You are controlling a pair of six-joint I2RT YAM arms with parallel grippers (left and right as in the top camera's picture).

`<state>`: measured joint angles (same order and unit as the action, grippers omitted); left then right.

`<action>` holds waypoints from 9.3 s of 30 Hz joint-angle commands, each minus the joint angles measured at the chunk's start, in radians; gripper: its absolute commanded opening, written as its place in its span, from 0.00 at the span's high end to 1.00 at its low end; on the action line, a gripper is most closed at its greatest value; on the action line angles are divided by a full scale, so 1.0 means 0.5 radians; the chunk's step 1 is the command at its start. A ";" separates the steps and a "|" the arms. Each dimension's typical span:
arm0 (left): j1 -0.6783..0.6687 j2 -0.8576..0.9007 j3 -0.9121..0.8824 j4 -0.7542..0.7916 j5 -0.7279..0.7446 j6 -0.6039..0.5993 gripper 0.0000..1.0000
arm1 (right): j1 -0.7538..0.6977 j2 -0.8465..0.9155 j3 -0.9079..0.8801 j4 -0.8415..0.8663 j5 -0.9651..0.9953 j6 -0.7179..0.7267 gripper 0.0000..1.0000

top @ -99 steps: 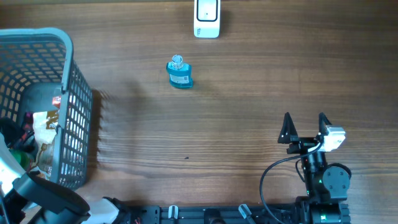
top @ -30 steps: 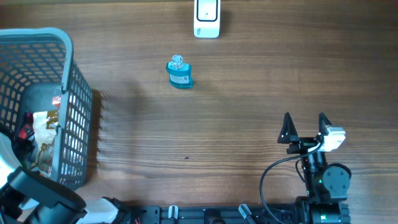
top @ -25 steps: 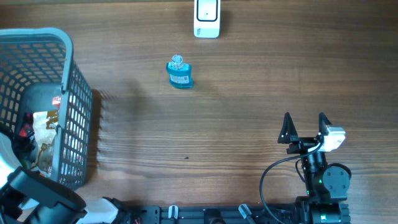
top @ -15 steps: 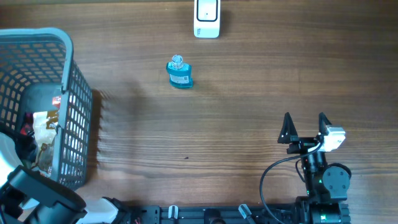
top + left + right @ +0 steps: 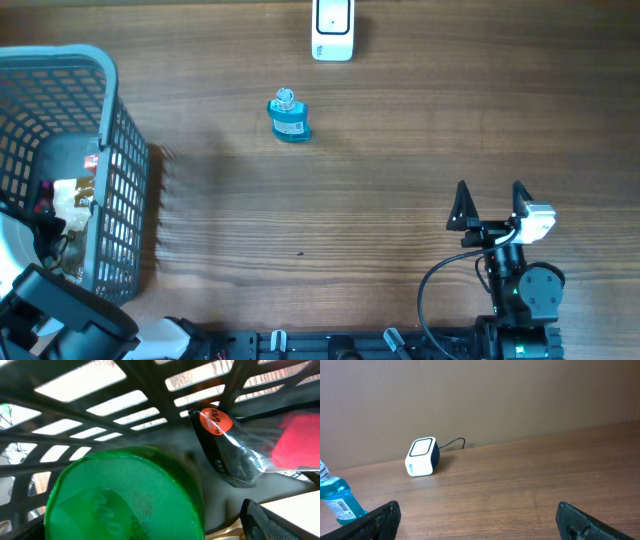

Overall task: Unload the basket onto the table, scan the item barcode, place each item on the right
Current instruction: 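Close the left gripper on the green bottle cap, then lift the green-capped jar out of the basket with the left gripper, then set the jar down beside the mouthwash bottle and release it, then move the left gripper into the basket and grasp the beige snack bag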

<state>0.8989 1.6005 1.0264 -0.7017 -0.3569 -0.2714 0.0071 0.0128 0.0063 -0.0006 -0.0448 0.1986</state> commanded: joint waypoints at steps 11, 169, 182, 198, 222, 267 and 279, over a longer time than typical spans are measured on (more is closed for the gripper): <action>0.013 0.007 -0.011 0.066 0.120 0.004 0.20 | 0.012 -0.011 -0.002 0.005 -0.019 -0.029 0.00; -2.043 -0.446 -0.011 0.575 0.933 -0.564 0.26 | 0.012 -0.011 -0.002 0.005 -0.019 -0.030 0.00; -2.041 -0.589 -0.011 0.582 0.934 -0.564 0.22 | 0.012 -0.011 -0.002 0.005 -0.019 -0.028 0.00; -1.829 -1.461 0.008 0.642 0.445 -0.055 0.00 | 0.012 -0.011 -0.002 0.005 -0.019 -0.030 0.00; -0.603 -0.872 0.008 0.003 0.231 -0.584 0.00 | 0.012 -0.011 -0.002 0.005 -0.019 -0.029 0.00; 0.207 -0.285 -0.381 0.276 1.127 -0.346 0.05 | 0.012 -0.011 -0.002 0.005 -0.019 -0.028 0.00; 0.080 -0.001 -0.413 0.254 1.133 -0.301 0.03 | 0.012 -0.011 -0.002 0.005 -0.019 -0.029 0.00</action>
<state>0.9550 1.5352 0.8482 -0.5758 0.1768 -0.4423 0.0071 0.0128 0.0063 -0.0006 -0.0448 0.1955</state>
